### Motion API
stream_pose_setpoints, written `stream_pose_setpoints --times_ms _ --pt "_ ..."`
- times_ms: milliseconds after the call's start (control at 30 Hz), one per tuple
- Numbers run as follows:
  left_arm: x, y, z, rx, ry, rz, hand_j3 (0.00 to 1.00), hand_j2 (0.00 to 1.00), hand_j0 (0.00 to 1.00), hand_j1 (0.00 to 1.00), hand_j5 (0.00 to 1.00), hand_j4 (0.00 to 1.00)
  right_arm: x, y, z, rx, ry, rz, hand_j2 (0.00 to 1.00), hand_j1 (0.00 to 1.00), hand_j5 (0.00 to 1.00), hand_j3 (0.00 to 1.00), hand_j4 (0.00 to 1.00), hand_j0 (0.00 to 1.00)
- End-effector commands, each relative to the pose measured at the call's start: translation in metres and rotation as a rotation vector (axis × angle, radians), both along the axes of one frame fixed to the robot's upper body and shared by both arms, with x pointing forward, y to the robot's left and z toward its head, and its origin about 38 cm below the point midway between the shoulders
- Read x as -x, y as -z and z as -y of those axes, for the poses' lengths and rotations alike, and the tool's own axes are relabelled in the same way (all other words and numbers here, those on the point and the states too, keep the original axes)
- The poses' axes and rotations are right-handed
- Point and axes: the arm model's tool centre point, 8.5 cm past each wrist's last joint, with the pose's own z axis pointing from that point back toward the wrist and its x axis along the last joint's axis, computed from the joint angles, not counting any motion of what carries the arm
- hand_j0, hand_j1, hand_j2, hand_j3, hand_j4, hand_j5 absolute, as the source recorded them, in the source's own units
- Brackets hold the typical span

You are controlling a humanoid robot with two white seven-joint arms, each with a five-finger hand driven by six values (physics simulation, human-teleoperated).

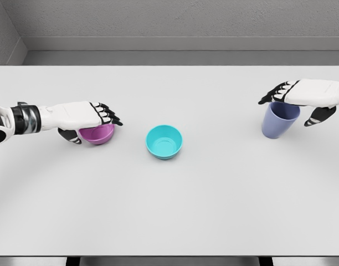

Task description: Stacking bowl and cup with both arms

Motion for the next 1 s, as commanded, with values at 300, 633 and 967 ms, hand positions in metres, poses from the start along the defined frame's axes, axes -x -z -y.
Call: stream_pose_setpoints --times_ms 300,633,967 --pt "-0.004 0.008 0.005 -0.014 -0.004 -0.011 1.00 1.00 1.00 1.00 1.00 1.00 -0.012 0.008 0.011 -0.026 0.060 -0.018 1.00 1.00 1.00 1.00 1.00 1.00" --pt "-0.004 0.009 0.005 -0.017 -0.004 -0.013 0.91 0.91 0.91 0.91 0.91 0.91 -0.011 0.006 0.008 -0.025 0.052 -0.014 1.00 1.00 1.00 1.00 1.00 1.00" --pt "-0.003 0.008 0.005 -0.019 -0.004 -0.013 0.68 0.68 0.68 0.68 0.68 0.68 -0.012 0.010 0.007 -0.027 0.051 -0.021 1.00 1.00 1.00 1.00 1.00 1.00"
